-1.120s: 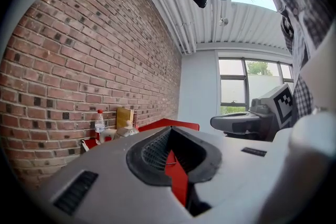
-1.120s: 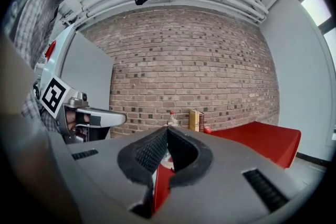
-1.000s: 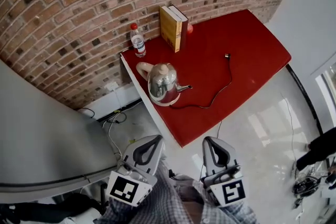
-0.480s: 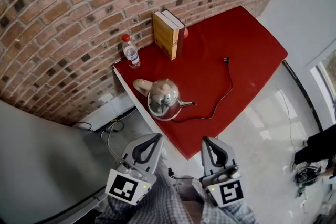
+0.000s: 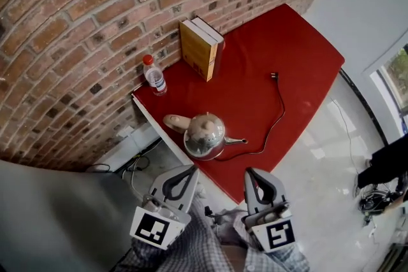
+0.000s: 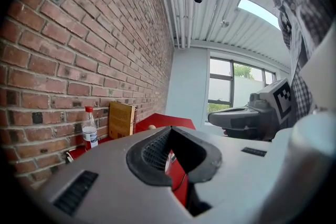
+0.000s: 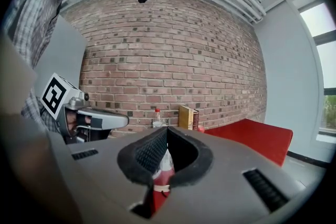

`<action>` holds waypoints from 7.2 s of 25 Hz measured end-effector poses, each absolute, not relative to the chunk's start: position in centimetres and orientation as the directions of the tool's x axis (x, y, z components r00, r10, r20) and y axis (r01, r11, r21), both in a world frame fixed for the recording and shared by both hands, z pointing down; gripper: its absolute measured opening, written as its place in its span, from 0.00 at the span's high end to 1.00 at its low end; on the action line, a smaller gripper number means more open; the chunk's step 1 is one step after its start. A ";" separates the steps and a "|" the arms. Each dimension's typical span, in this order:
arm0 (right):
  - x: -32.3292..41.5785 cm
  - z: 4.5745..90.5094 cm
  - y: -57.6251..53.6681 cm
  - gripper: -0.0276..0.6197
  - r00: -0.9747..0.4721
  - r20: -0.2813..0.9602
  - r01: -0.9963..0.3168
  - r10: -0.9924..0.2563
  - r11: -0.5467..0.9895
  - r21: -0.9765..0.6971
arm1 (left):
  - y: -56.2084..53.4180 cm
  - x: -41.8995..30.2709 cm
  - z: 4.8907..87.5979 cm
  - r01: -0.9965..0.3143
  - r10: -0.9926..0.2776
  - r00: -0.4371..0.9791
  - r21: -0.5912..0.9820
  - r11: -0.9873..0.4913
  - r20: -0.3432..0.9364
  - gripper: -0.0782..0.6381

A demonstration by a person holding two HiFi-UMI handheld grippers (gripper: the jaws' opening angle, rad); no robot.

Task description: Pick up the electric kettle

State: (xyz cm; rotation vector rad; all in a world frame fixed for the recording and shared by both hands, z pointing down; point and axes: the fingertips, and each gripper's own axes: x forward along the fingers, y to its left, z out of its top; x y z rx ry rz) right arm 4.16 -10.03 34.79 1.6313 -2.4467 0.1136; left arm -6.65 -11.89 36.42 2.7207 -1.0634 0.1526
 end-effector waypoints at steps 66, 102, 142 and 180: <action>5.2 48.8 -14.6 0.95 -0.323 0.474 -0.943 -0.819 0.322 -0.086 | -29.2 -11.5 54.2 -0.800 -0.718 0.600 0.255 -0.544 0.351 0.70; 7.2 51.1 -18.8 0.73 -0.188 0.151 -0.619 -0.970 -0.003 -0.785 | -28.9 -12.0 53.6 -0.816 -0.747 0.573 0.319 -0.481 0.339 0.72; 14.6 39.7 -16.8 0.74 -0.321 0.055 -0.672 -0.946 0.186 -0.717 | -23.5 -6.0 42.1 -0.839 -0.803 0.529 0.308 -0.447 0.274 0.72; 15.7 33.2 -14.1 0.74 -0.406 -0.003 -0.647 -0.914 0.290 -0.705 | -17.9 -5.6 35.8 -0.864 -0.844 0.473 0.319 -0.388 0.253 0.72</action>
